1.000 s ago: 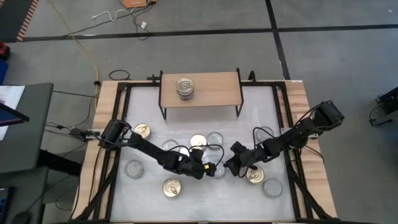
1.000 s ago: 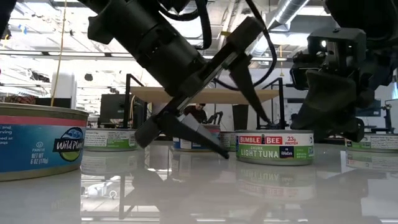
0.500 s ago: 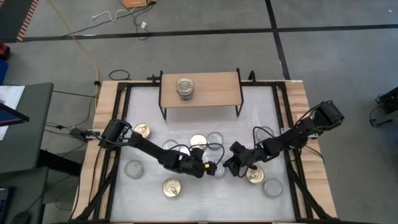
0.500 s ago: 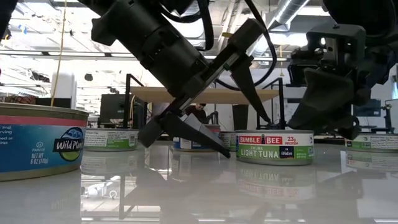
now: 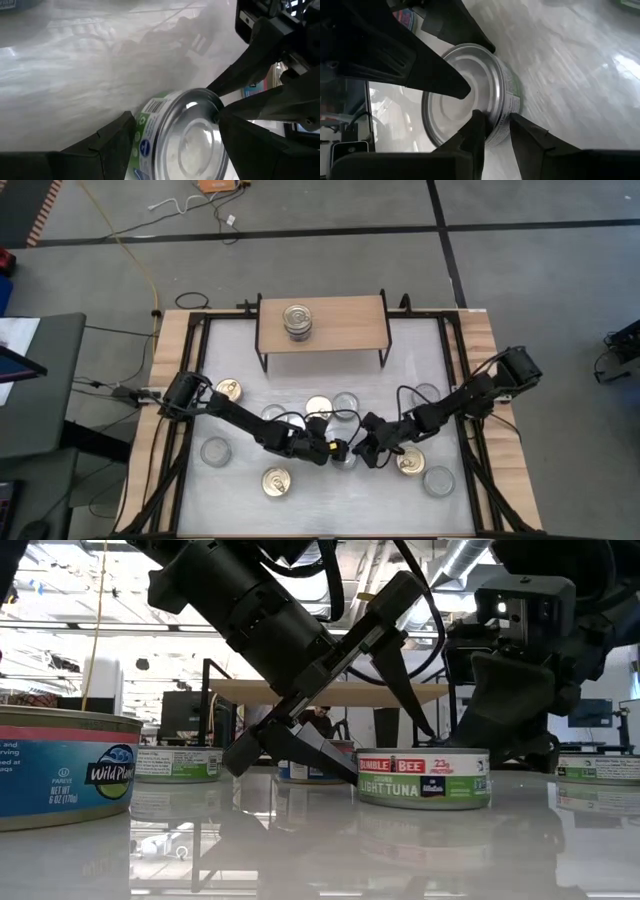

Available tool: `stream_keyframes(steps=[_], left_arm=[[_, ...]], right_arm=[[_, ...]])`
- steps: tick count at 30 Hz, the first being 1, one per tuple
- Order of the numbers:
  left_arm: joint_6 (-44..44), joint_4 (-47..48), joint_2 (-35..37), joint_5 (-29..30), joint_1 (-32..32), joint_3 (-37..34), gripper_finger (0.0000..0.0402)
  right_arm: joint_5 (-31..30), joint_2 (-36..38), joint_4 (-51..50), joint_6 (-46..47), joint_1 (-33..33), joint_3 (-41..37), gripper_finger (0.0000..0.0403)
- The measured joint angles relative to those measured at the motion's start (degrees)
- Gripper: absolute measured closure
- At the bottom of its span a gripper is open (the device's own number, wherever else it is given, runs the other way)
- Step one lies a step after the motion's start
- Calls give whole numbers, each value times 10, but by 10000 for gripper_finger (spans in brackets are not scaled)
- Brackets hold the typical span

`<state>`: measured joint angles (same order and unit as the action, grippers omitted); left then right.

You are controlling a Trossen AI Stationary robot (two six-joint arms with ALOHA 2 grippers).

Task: Stack canned seafood by type on shelf
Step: Put the green white tuna can on the shelf

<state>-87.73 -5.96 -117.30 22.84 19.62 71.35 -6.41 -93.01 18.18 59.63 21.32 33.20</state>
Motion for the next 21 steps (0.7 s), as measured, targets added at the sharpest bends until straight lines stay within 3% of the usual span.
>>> stream_keyframes(steps=[9, 21], left_arm=[[-10, 3, 0, -26, 0, 0, 127], [-93, -12, 1, -98, 6, 0, 127]], right_arm=[[1, 1, -11, 0, -1, 3, 315], [1, 1, -12, 14, 0, 2, 348]])
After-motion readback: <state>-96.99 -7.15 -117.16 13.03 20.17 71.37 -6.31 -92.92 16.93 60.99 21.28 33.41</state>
